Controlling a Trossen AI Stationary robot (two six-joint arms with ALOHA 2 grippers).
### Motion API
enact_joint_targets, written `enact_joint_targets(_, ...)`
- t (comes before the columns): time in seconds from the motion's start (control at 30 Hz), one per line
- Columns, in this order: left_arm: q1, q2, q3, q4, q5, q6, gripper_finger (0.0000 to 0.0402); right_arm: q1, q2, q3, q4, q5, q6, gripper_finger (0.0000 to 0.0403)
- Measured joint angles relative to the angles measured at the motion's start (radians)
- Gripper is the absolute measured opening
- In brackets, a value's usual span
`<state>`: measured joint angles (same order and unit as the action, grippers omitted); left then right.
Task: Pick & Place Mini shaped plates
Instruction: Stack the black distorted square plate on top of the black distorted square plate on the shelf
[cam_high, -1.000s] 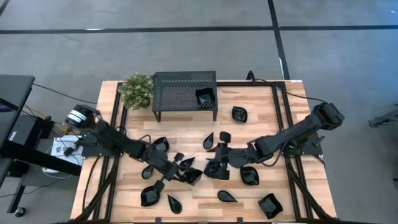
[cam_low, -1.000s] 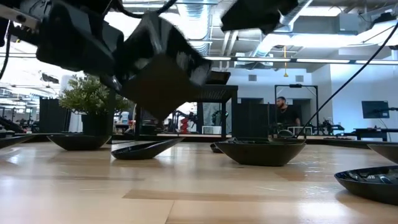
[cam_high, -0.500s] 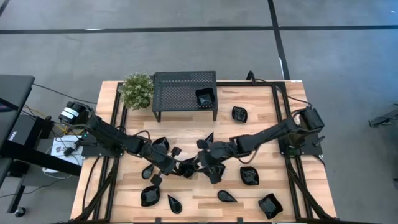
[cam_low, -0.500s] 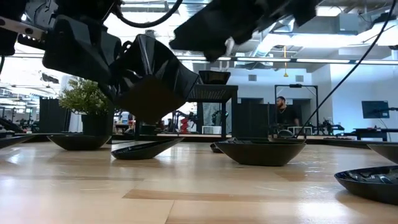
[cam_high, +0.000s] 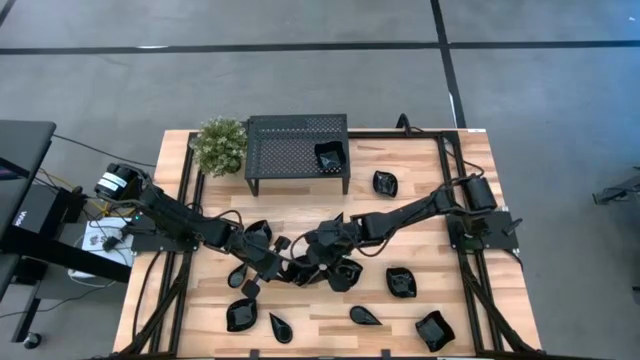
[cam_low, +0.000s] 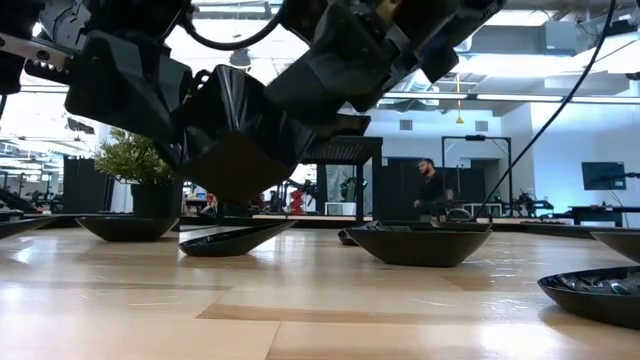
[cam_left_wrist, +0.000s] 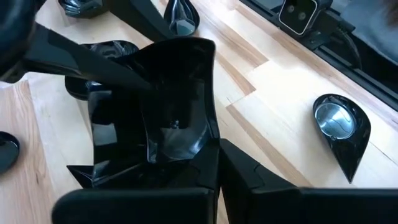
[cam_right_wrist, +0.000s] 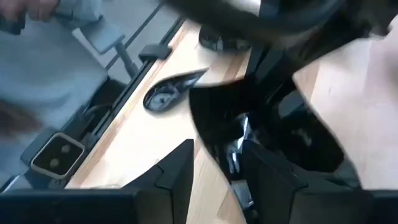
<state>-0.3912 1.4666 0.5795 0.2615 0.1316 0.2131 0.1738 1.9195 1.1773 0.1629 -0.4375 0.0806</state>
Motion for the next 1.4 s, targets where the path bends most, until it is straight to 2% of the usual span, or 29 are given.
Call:
enact_joint_targets(0.3,0.000,0.000,-0.001,0.002,0.000,0.000,0.0007,0.000,0.000,0.000,0.010,-0.009,0.000,0.0124)
enact_joint_targets(0.73,0.001,0.000,-0.001,0.008,-0.018,0.000,0.0011,-0.005,0.000,0.000,0.002,-0.018,-0.012,0.0007)
enact_joint_targets(0.97,0.000,-0.001,-0.001,0.042,-0.082,0.000,0.0040,-0.007,-0.001,0.000,0.000,-0.005,-0.011,0.0011)
enact_joint_targets(1.13,0.000,-0.001,-0.001,0.086,-0.084,0.000,0.0067,-0.007,-0.001,0.000,0.001,-0.002,-0.011,0.0006)
enact_joint_targets(1.3,0.000,-0.006,-0.001,0.097,-0.091,0.000,0.0094,-0.004,-0.001,0.000,0.000,0.082,-0.034,0.0002)
enact_joint_targets(1.4,-0.010,-0.039,-0.001,0.095,-0.136,0.000,0.0102,0.002,-0.002,0.000,0.001,0.102,-0.034,0.0004)
